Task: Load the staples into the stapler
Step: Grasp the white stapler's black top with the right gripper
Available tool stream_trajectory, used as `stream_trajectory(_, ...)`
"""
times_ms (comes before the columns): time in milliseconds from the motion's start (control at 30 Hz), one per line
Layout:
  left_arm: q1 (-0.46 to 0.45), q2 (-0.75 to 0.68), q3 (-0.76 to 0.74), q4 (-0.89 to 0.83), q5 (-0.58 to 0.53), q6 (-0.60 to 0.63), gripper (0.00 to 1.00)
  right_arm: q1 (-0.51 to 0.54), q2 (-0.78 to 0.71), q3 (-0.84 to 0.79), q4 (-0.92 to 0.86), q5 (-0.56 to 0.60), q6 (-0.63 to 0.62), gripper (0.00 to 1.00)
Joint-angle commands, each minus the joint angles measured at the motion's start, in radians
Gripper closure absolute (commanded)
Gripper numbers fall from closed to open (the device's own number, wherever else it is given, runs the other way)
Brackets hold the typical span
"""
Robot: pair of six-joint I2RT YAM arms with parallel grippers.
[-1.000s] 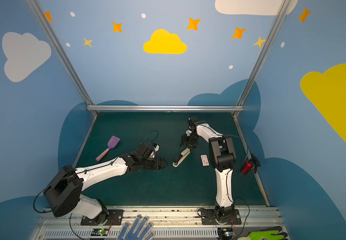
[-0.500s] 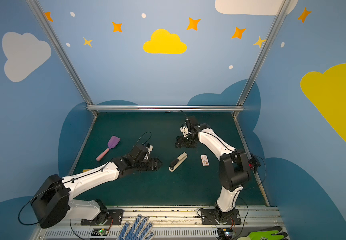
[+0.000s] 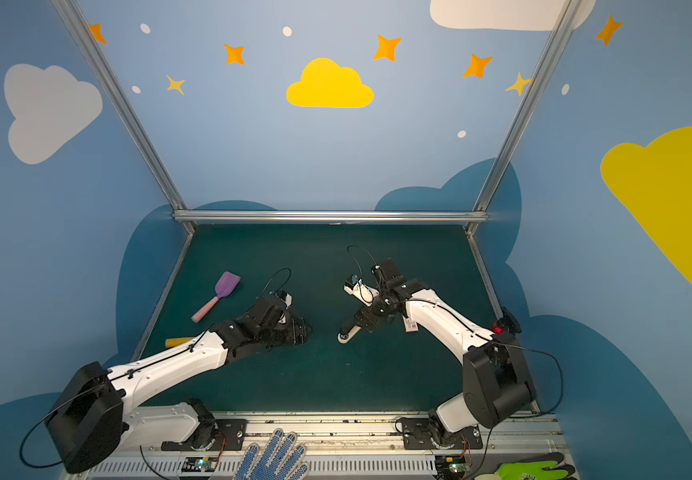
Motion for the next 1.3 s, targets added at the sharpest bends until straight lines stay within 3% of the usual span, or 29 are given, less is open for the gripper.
stream_trajectory(0, 0.005, -0.014, -0.015, -0.009, -0.027, -0.019, 0.20, -0.003, -0.047, -0.037, 0.130, -0.033, -0.210, 0.16)
stream_trajectory(133, 0.008, -0.016, -0.031, 0.004, -0.033, -0.036, 0.20, 0.005, -0.013, -0.032, 0.081, -0.087, -0.260, 0.16)
stream_trajectory(433, 0.013, -0.044, -0.050, 0.000, -0.052, -0.049, 0.20, 0.076, 0.101, 0.039, 0.013, -0.009, -0.231, 0.17)
stream_trajectory(967, 0.032, -0.105, -0.106, 0.009, -0.070, -0.089, 0.20, 0.150, 0.288, 0.159, 0.019, 0.021, -0.227, 0.19)
stream_trajectory(1267, 0.040, -0.111, -0.122, 0.021, -0.067, -0.102, 0.20, 0.170, 0.376, 0.227, 0.046, 0.173, -0.156, 0.29)
